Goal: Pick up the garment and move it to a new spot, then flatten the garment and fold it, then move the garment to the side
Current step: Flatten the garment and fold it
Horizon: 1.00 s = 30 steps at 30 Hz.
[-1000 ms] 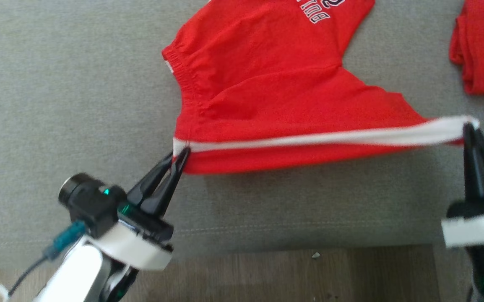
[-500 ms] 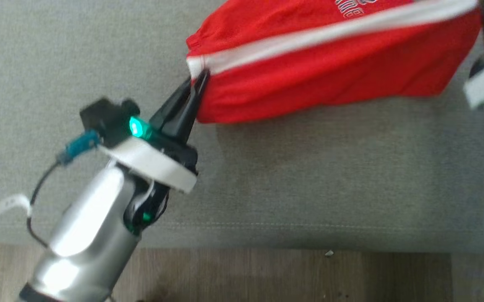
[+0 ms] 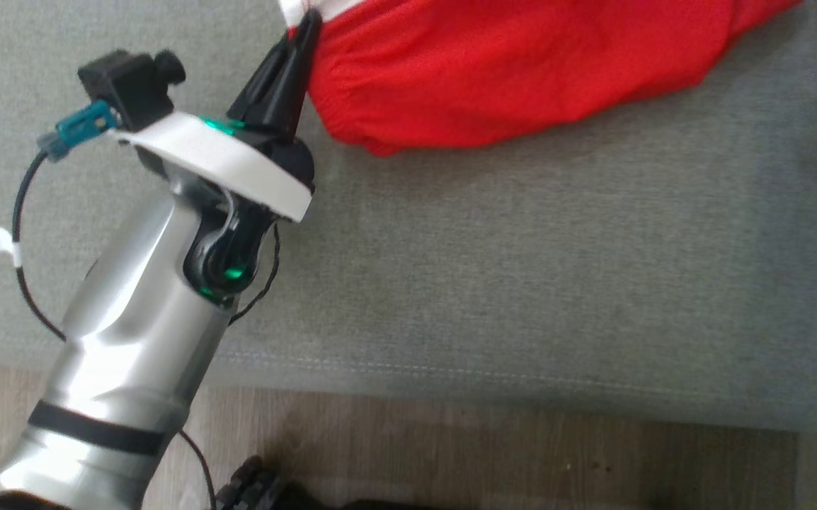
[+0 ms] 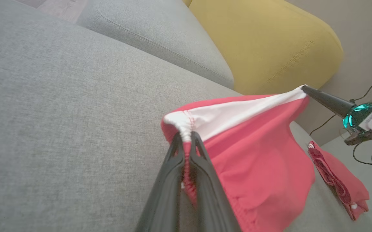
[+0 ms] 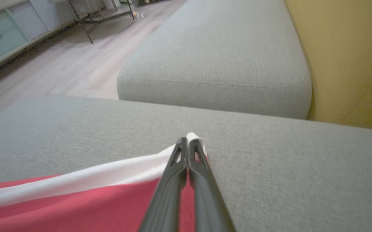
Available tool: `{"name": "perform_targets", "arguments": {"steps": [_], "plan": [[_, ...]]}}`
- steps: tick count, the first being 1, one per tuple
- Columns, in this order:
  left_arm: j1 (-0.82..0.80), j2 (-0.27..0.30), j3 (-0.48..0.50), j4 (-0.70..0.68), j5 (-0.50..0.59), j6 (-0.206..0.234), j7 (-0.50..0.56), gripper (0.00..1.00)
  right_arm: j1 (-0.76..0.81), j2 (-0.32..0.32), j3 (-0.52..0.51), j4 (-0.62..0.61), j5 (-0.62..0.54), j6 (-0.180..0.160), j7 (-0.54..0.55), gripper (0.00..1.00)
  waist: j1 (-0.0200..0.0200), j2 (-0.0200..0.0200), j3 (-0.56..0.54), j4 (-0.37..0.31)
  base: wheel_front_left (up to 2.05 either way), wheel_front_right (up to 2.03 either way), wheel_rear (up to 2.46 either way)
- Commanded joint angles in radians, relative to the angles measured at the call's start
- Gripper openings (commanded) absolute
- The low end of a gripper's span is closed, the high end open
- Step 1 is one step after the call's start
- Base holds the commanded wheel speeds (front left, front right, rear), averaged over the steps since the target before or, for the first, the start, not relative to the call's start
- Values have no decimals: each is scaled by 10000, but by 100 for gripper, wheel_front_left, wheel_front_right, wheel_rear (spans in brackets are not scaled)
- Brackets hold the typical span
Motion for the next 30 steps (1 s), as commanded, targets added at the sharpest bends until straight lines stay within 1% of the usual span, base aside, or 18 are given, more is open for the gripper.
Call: {"name": "perform_targets", "arguments": {"steps": [1,2,3,4,5,6,7,10,12,14,16,17,19,22,23,26,30], "plan": [[-311,226,268,-204,-41,3,-111,0,-305,7,119,-117,-186,35,-60,0,0,0,228,186,0,0,0],[-406,200,243,-105,-46,3,-187,0,-469,9,126,125,-257,35,-116,11,0,0,288,234,0,0,0],[-503,171,229,25,-13,3,-276,0,-605,27,114,355,-301,35,-183,31,0,0,341,283,0,0,0],[-595,163,192,180,102,3,-362,11,-715,57,90,560,-317,35,-295,80,0,0,370,315,0,0,0],[-655,118,184,322,175,6,-446,45,-809,92,19,716,-329,35,-503,98,0,0,387,340,0,0,0],[-691,54,199,451,207,18,-518,86,-861,153,-38,850,-309,35,-728,100,0,0,391,351,0,0,0],[-727,16,214,551,286,49,-599,100,-859,223,-56,970,-248,35,-916,100,0,0,383,348,0,0,0],[-702,-88,213,721,623,204,-798,100,-604,326,-125,1122,72,35,-1444,100,0,0,273,325,0,0,0],[-628,-81,189,729,1149,520,-908,100,-275,220,-131,1060,350,35,-1666,100,0,0,140,317,0,0,0],[-431,-68,240,566,1822,981,-974,100,174,42,-98,873,681,35,-1746,100,0,0,-5,288,0,0,0],[-89,-83,601,-46,2721,1598,-991,100,699,-191,-51,638,994,35,-1678,100,0,0,-145,253,0,0,0],[-89,-83,601,-46,2721,1598,-991,100,699,-191,-51,638,994,35,-1678,100,0,0,-145,253,0,0,0],[519,-118,1015,-866,3724,2165,-995,100,1186,-475,95,457,1063,35,-1663,100,0,0,-266,200,0,0,0],[1597,-400,1551,-2058,4915,2717,-997,100,1674,-721,132,542,1035,35,-1754,100,0,0,-410,294,0,0,0],[2246,-596,1768,-2684,5669,2980,-998,100,1798,-746,7,792,989,35,-1925,100,0,0,-490,431,0,0,0],[3077,-909,1945,-3316,6466,3238,-998,100,1786,-792,-89,1454,731,35,-2100,100,0,0,-567,725,0,0,0],[3811,-1200,1801,-3686,7100,3275,-999,100,1514,-978,-179,2472,425,35,-2205,100,0,0,-587,1219,0,0,0]]}}
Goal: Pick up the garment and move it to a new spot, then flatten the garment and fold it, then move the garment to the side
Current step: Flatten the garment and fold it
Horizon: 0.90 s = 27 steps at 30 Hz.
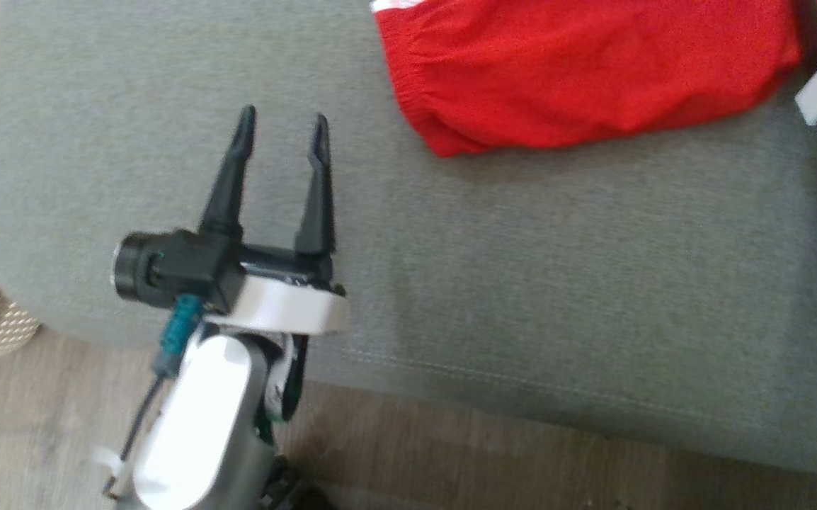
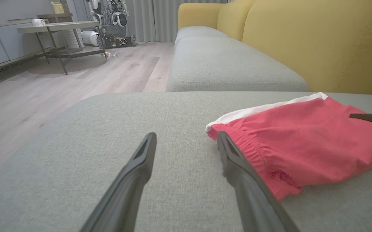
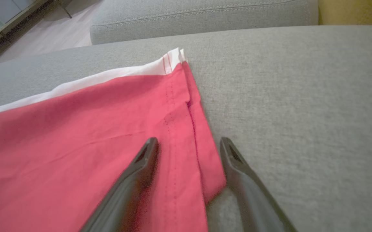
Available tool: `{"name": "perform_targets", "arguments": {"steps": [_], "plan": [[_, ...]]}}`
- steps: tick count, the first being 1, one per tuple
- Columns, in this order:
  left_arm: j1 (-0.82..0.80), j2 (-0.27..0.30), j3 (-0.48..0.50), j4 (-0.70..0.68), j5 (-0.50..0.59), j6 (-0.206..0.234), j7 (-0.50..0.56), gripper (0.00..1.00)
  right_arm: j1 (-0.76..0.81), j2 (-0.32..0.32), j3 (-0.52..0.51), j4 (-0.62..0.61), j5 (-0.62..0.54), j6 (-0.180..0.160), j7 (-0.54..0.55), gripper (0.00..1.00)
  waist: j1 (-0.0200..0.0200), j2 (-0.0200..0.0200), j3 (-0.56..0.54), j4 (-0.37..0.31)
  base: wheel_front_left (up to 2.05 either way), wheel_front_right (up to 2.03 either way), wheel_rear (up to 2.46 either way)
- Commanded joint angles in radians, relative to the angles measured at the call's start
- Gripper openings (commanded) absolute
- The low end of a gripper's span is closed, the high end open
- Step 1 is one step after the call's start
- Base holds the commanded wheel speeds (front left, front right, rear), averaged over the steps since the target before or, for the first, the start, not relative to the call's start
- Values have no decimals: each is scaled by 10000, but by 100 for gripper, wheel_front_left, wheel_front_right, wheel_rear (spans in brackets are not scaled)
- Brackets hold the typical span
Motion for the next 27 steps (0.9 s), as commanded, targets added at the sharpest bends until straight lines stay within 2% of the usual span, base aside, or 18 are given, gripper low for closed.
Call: {"name": "perform_targets", "arguments": {"steps": [1,4,8,9,10,11,12,21,27], "plan": [[88,77,231,-430,196,28,-52,100,-314,-160,42,-92,-254,35,-121,100,0,0,-26,351,0,0,0],[341,-22,41,-555,407,39,-52,100,-595,-449,-99,603,-686,35,-364,100,0,0,-43,640,0,0,0],[589,-78,-152,-646,609,118,-52,100,-876,-490,-294,1587,-929,35,-451,100,0,0,-133,829,0,0,0],[642,-85,-177,-658,634,149,-52,100,-912,-467,-292,1803,-966,35,-446,94,0,0,-163,847,0,0,0],[684,-91,-191,-670,654,183,-52,100,-941,-434,-285,2005,-963,35,-443,56,0,0,-194,856,0,0,0],[720,-95,-201,-673,669,209,-52,100,-960,-384,-244,2179,-928,35,-444,33,0,0,-229,854,0,0,0],[752,-98,-200,-667,685,236,-52,100,-973,-337,-185,2310,-882,35,-495,0,0,0,-271,832,0,0,0],[904,-107,-71,-584,1012,179,-53,100,-1102,-237,-259,2824,-439,35,-1740,0,0,0,-849,121,0,0,0],[1148,-88,-80,-528,1251,22,-53,100,-1076,-762,-434,3043,-570,35,-2161,0,0,0,-1360,-464,0,0,0]]}}
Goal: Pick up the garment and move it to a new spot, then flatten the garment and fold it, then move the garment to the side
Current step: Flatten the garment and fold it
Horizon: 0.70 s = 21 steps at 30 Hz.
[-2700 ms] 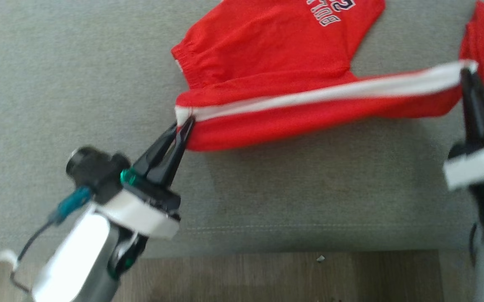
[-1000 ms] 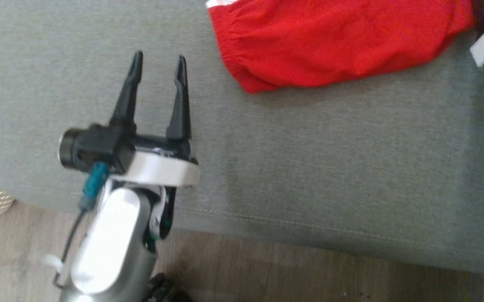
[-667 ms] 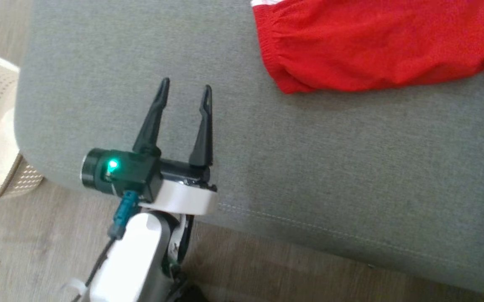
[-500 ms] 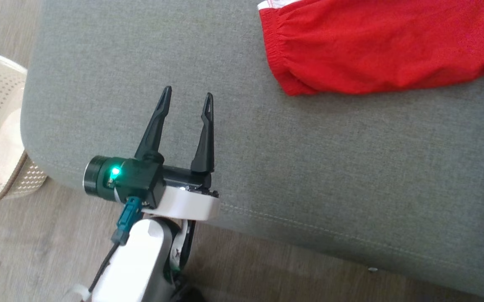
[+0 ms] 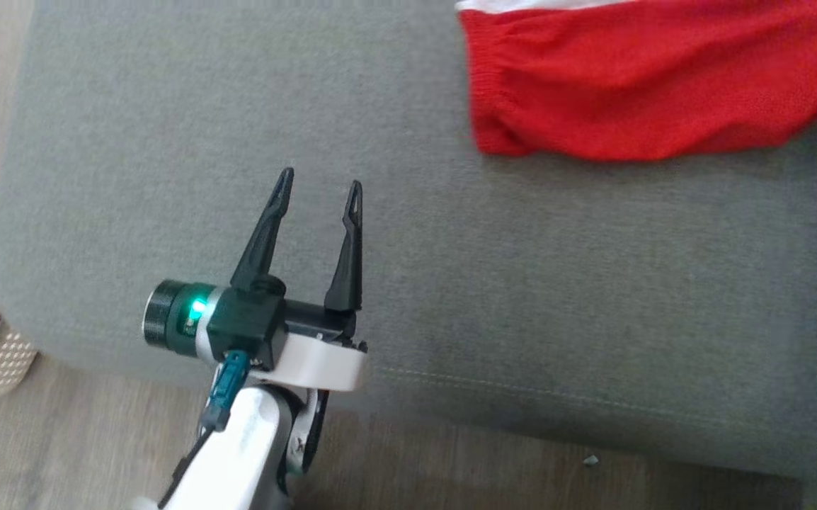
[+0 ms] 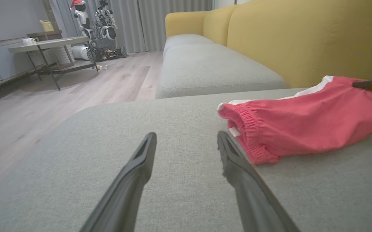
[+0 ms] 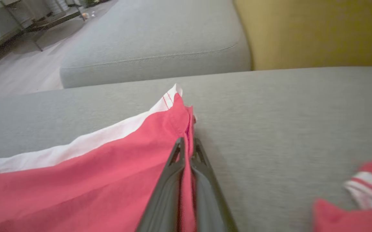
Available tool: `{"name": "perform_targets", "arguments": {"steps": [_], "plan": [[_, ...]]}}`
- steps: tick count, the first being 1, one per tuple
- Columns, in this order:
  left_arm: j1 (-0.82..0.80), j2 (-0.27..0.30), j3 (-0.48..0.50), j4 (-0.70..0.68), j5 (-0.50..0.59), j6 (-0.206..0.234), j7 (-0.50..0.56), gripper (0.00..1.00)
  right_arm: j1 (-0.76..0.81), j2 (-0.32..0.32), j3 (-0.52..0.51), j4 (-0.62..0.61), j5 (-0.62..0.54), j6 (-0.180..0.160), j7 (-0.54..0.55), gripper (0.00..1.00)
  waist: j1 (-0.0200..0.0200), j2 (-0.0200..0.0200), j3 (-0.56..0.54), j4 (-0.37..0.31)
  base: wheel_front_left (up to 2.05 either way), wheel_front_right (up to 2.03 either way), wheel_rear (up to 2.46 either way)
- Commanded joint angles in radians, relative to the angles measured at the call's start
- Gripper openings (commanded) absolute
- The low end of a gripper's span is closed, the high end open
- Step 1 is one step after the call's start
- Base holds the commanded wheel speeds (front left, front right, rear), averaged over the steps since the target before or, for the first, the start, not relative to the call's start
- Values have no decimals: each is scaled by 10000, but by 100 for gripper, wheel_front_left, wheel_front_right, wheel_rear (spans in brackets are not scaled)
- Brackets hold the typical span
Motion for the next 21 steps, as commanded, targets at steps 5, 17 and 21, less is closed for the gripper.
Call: {"name": "perform_targets", "arguments": {"steps": [5,17,21], "plan": [[124,81,311,-314,145,-111,-53,100,-84,-373,-151,-228,-545,33,-173,0,0,-1,-505,-454,0,0,0],[433,78,313,-18,193,-232,-53,100,-211,1093,597,-1385,-1790,33,-99,0,0,-1,-1260,-706,0,0,0],[470,78,311,35,212,-277,-53,100,-6,1863,936,-1892,-1813,33,83,0,0,-1,-1484,-665,0,0,0]]}}
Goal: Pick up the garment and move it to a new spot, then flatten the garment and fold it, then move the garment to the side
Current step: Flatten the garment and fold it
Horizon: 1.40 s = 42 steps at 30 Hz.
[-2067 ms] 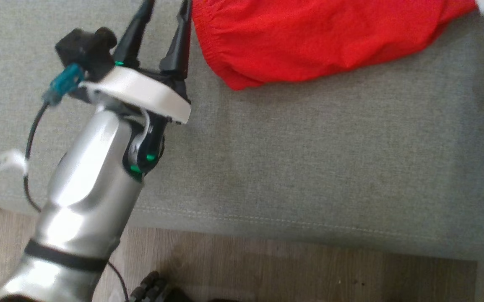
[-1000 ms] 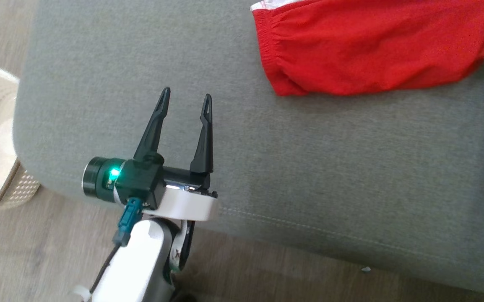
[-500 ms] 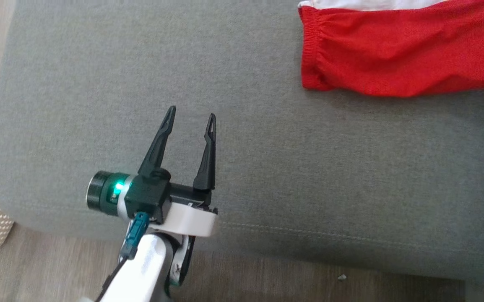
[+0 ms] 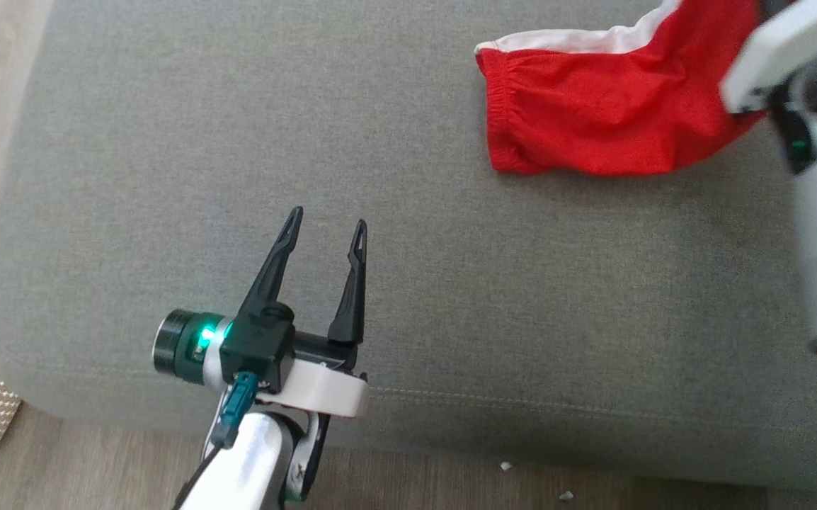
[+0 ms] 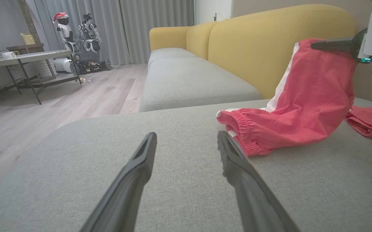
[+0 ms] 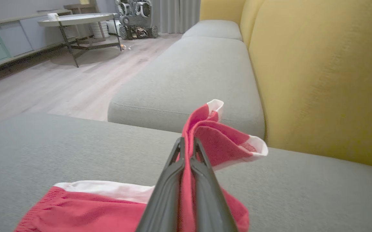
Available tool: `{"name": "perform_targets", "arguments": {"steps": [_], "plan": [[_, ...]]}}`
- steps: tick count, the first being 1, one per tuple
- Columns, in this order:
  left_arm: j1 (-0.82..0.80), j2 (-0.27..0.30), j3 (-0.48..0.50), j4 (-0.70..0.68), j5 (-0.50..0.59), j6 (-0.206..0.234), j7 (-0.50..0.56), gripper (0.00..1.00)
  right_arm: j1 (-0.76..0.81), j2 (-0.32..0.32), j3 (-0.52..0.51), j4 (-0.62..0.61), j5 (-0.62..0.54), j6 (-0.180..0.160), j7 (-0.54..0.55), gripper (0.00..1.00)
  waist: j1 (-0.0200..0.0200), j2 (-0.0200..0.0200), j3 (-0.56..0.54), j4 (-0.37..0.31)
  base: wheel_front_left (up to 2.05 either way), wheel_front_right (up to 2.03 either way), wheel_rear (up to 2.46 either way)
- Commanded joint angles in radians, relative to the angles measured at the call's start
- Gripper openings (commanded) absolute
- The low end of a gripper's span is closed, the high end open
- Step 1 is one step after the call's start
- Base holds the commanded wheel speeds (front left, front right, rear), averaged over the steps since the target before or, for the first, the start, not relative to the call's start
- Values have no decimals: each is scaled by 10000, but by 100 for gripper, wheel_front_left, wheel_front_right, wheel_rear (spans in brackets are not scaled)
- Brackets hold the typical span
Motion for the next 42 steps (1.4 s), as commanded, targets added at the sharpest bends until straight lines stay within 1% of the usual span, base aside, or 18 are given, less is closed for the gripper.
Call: {"name": "perform_targets", "arguments": {"steps": [1,6,10,14,18,21,22,23,25,28,31,32,34,36,37,41,42], "plan": [[-119,72,315,-281,83,-28,-53,100,62,452,266,-543,-32,35,77,0,0,-1,-105,48,0,0,0],[-54,69,290,-195,38,-53,-53,100,453,1488,660,-884,45,35,356,0,0,-1,-280,192,0,0,0],[-104,64,153,-144,-32,-106,-53,100,638,1991,838,-728,85,35,564,0,0,-1,-293,454,0,0,0],[-185,59,19,-174,-133,-99,-53,100,674,2205,835,-328,125,35,619,0,0,-1,-212,790,0,0,0],[-184,56,31,-155,-232,-28,-53,100,677,2277,926,40,254,35,515,0,0,-1,-139,931,0,0,0],[-171,55,32,-127,-290,23,-53,100,733,2287,1497,26,1034,35,413,0,0,-1,-143,915,0,0,0],[-170,55,18,-118,-309,36,-53,100,741,2288,1641,13,1260,35,366,27,0,-1,-156,886,0,0,0],[-180,55,-12,-106,-323,34,-53,100,761,2288,1707,-13,1552,35,272,100,0,-1,-187,861,0,0,0],[-219,54,-94,-74,-321,44,-53,100,842,2289,1718,-67,2230,35,118,100,0,-1,-264,837,0,0,0],[-215,54,-125,-66,-335,101,-53,100,871,2290,1588,-160,2365,35,-276,100,0,-1,-357,775,0,0,0],[-112,54,-38,-98,-329,227,-53,100,1072,2284,1163,-320,2076,35,-815,100,0,-1,-477,595,0,0,0],[-58,54,4,-90,-336,262,-53,100,1211,2195,1013,-412,1901,35,-982,100,0,-1,-535,538,0,0,0],[63,54,79,-53,-365,303,-53,100,1628,1804,764,-693,1430,35,-1381,100,0,-1,-687,436,0,0,0],[209,54,181,-43,-527,340,-53,100,2296,1384,602,-1040,1020,35,-1772,100,0,-1,-875,339,0,0,0],[362,54,328,-8,-649,366,-53,100,3134,1104,395,-1423,826,35,-2204,100,0,-1,-1088,216,0,0,0],[721,53,614,72,-868,375,-53,100,4872,736,282,-2300,677,35,-3234,100,0,-1,-1434,-10,0,0,0],[825,53,674,106,-1033,352,-53,100,5284,744,224,-2598,795,35,-3472,100,0,-1,-1528,-52,0,0,0]]}}
